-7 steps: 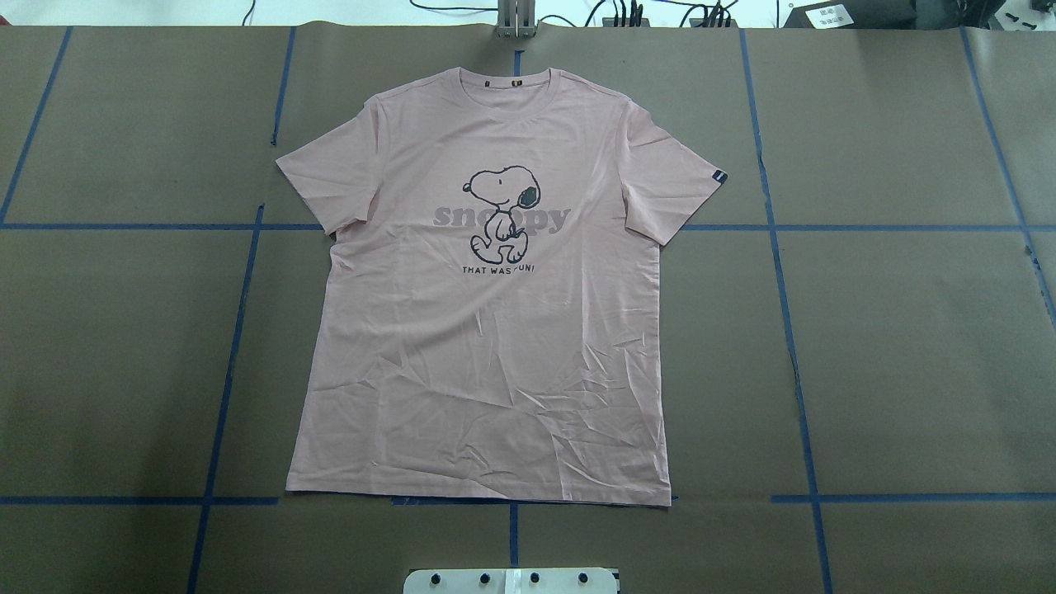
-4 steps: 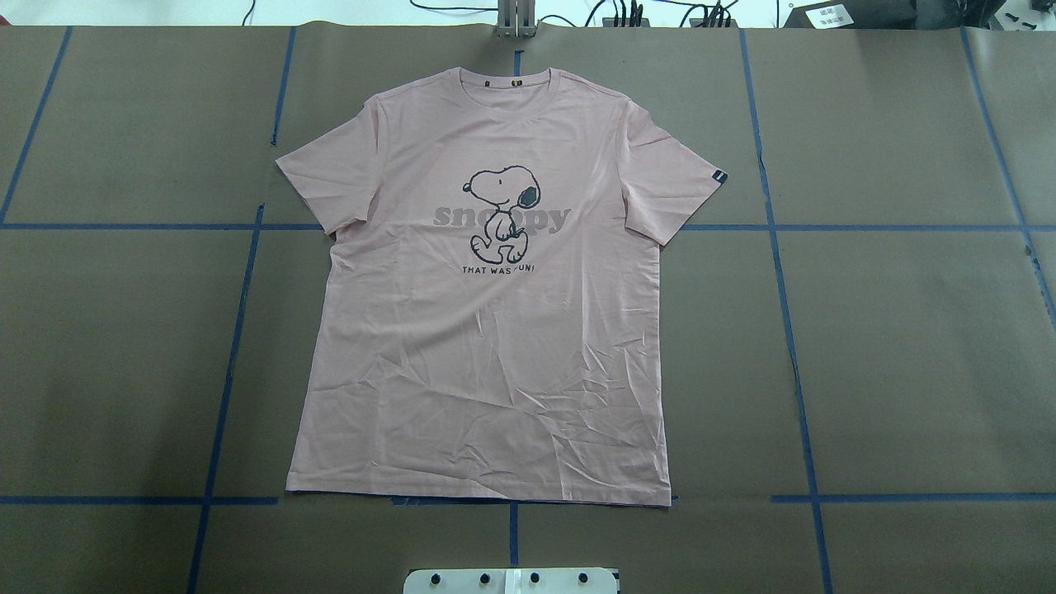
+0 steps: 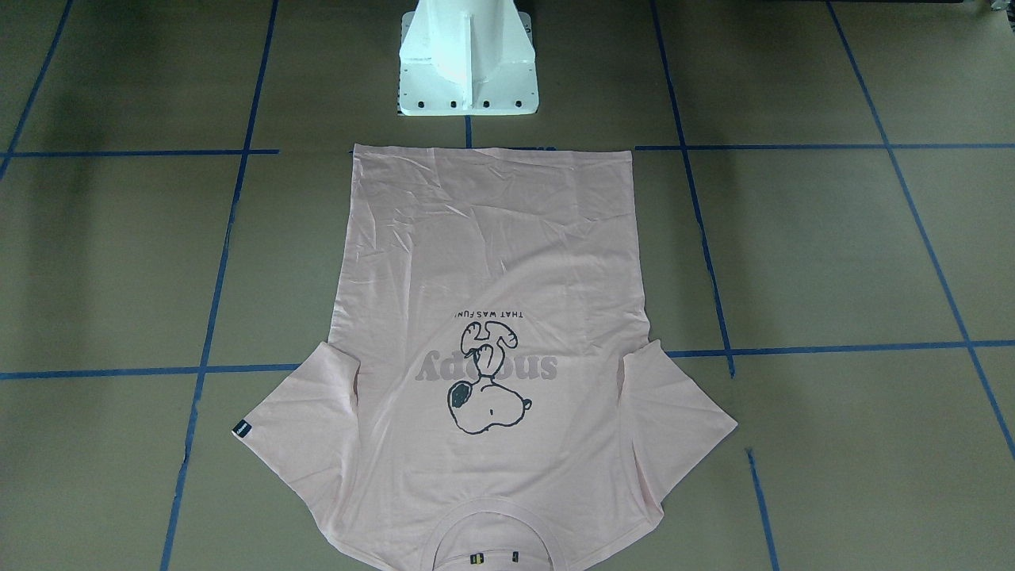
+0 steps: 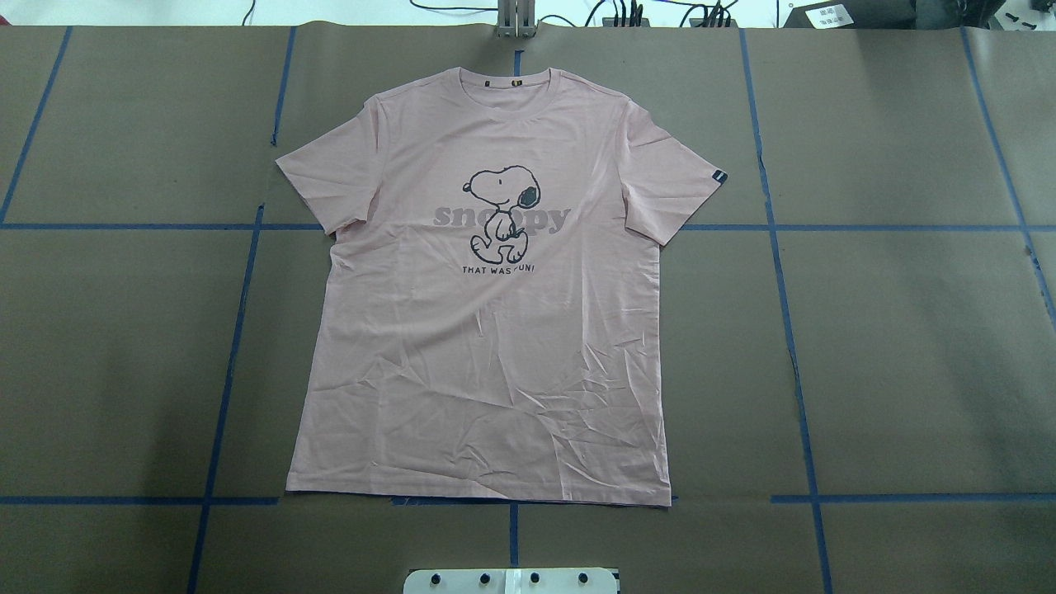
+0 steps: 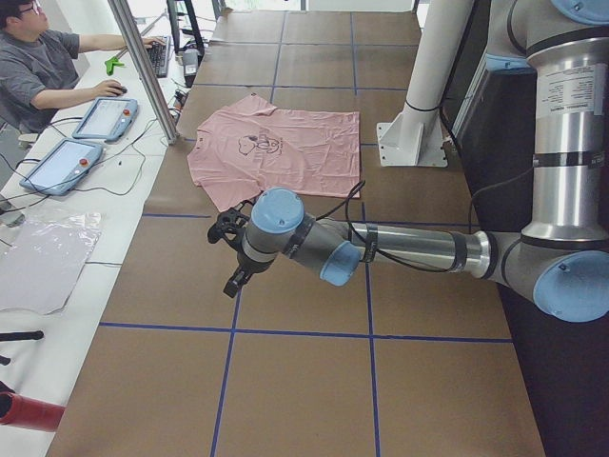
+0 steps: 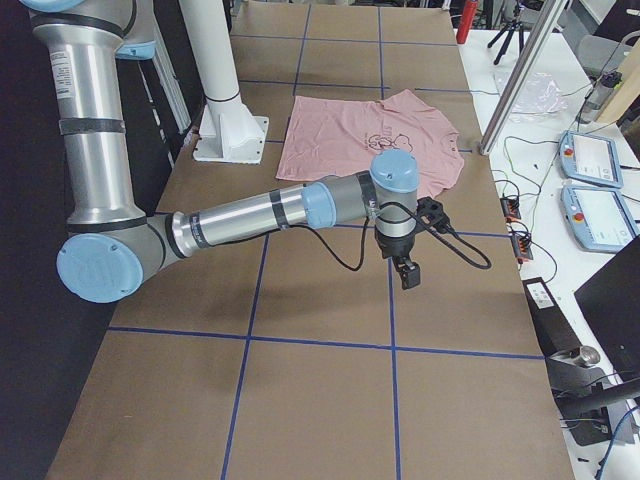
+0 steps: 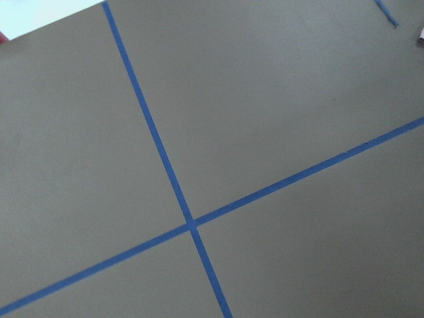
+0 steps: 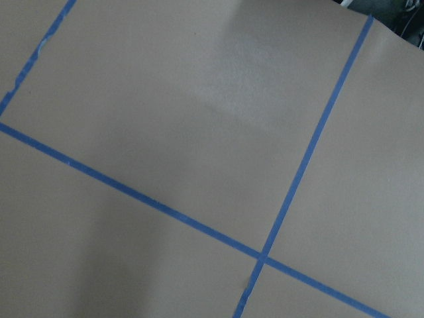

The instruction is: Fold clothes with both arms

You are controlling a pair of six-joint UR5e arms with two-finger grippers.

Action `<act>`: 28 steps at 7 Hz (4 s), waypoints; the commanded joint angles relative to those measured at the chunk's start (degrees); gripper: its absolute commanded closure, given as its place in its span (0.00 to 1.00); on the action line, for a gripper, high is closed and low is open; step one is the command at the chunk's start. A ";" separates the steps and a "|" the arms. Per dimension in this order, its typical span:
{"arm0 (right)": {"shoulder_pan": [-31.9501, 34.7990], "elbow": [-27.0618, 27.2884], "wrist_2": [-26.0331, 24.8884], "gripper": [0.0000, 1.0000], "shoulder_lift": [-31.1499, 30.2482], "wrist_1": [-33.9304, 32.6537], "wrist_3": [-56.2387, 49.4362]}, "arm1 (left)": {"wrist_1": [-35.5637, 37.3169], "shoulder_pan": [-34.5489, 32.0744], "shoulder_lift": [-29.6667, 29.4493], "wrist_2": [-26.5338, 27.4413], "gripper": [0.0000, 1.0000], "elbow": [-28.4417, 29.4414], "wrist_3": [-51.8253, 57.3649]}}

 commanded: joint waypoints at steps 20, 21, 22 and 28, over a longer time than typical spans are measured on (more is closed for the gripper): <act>-41.11 -28.32 -33.37 0.41 22.99 37.14 71.50 | -17.17 2.20 -9.86 -0.07 0.00 12.39 -6.08; -41.11 -28.41 -33.46 0.42 22.99 37.05 71.50 | -17.17 2.29 -9.86 -0.15 0.00 12.39 -6.08; -41.02 -28.41 -33.98 0.43 22.99 36.96 71.50 | -17.26 2.29 -9.86 -0.07 0.00 12.39 -6.08; -41.11 -29.29 -34.16 0.87 23.34 37.05 74.38 | -18.14 2.29 -9.08 -0.07 0.00 12.39 -6.00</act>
